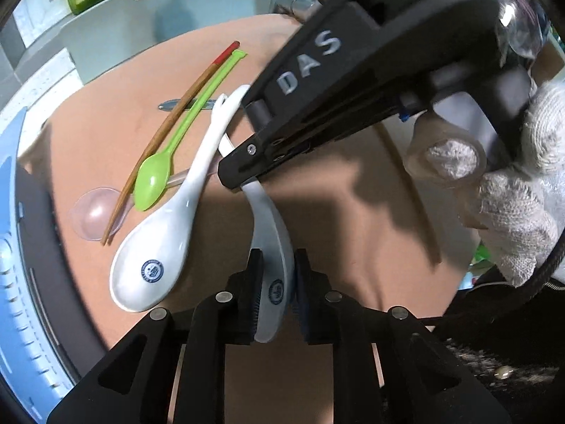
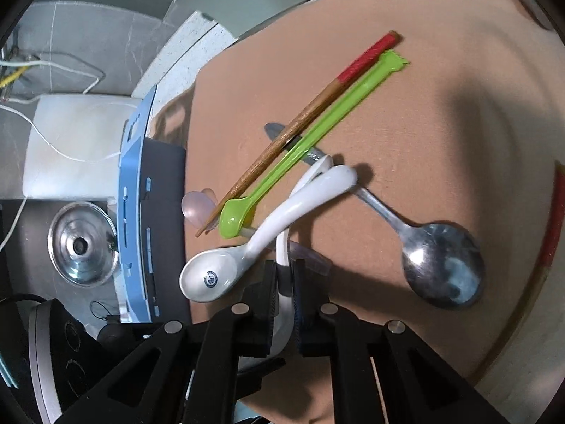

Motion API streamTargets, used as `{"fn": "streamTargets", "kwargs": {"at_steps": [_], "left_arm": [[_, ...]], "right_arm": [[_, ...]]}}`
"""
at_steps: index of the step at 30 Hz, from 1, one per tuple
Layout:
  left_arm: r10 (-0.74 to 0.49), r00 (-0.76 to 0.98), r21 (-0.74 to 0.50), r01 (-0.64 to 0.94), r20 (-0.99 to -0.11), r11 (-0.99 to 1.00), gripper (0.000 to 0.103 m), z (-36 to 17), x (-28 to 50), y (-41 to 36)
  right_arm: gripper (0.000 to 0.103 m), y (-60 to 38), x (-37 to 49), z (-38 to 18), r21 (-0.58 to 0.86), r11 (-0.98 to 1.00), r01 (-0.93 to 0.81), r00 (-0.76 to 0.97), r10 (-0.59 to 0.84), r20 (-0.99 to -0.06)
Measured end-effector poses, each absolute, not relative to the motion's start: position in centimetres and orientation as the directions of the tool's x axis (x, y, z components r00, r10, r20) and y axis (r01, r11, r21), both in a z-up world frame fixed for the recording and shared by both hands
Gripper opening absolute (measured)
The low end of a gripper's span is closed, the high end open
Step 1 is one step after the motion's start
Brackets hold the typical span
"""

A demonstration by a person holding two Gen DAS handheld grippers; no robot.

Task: Organize utensils
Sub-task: 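Lower the right tool onto the white ceramic spoon and close on its handle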

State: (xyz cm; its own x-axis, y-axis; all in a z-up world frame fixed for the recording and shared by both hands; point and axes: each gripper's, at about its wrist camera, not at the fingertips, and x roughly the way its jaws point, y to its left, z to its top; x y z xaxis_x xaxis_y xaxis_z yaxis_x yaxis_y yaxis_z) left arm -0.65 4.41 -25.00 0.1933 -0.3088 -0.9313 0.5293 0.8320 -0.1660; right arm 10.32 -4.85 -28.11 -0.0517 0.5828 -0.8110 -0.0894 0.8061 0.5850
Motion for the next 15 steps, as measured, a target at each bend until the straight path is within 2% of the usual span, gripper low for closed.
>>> {"fn": "streamTargets", "kwargs": {"at_steps": [8,15], "left_arm": [[-0.316,0.233,-0.159,0.514,-0.92,0.843,0.014,-24.5,-2.7,4.6],[-0.41,0.203,-0.256,0.521,-0.889,0.814,0.012,-23.4,-4.4,3.2]], "right_arm": [[0.008,-5.3,9.8,-28.2,0.581,0.811,-0.064,-0.051,0.579,-0.814],[0.009,-8.1,8.3,-28.0,0.605,0.796,0.0,-0.06,0.604,-0.795]]}}
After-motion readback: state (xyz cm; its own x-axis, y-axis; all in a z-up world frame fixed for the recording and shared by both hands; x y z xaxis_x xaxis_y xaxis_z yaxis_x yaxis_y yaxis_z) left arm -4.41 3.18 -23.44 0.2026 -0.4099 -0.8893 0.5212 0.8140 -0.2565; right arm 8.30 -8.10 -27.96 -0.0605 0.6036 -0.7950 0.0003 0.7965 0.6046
